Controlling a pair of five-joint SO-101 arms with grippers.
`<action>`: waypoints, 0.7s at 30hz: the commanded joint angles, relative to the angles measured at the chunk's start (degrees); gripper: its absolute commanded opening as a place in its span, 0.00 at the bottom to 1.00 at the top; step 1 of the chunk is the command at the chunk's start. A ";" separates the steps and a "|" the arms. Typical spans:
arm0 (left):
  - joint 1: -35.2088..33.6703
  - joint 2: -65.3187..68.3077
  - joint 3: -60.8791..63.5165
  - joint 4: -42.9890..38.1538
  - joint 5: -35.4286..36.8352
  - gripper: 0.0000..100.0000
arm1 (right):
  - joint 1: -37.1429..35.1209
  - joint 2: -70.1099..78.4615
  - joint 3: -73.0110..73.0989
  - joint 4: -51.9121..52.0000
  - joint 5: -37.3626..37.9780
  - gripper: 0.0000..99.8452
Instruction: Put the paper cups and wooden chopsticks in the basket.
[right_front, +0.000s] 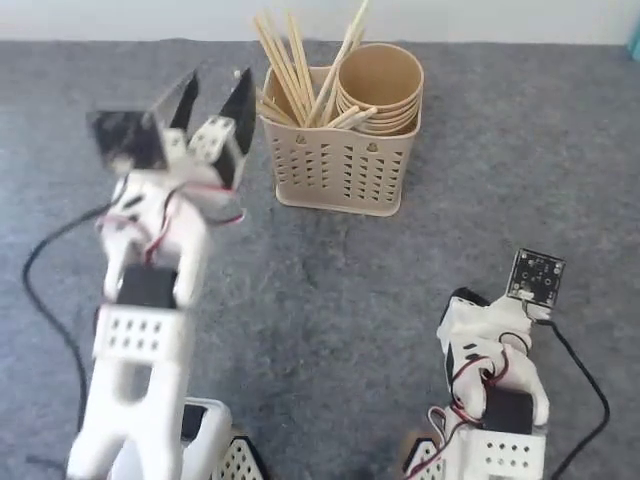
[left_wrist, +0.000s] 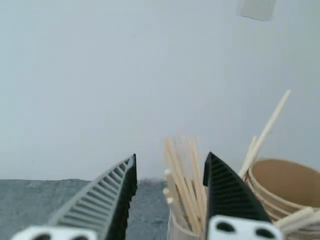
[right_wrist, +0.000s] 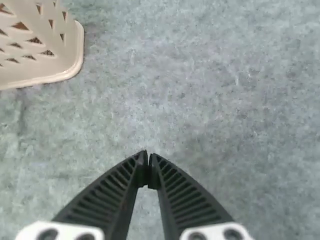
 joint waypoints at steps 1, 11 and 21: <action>-3.43 -12.75 4.97 4.31 0.00 0.21 | -0.92 -0.84 -2.29 0.40 -0.35 0.01; -10.02 -46.24 29.05 17.67 0.00 0.16 | -0.92 -0.92 -1.14 3.74 -0.35 0.01; -12.40 -52.66 36.53 25.93 0.00 0.01 | -0.84 -0.84 -0.26 4.35 -0.26 0.01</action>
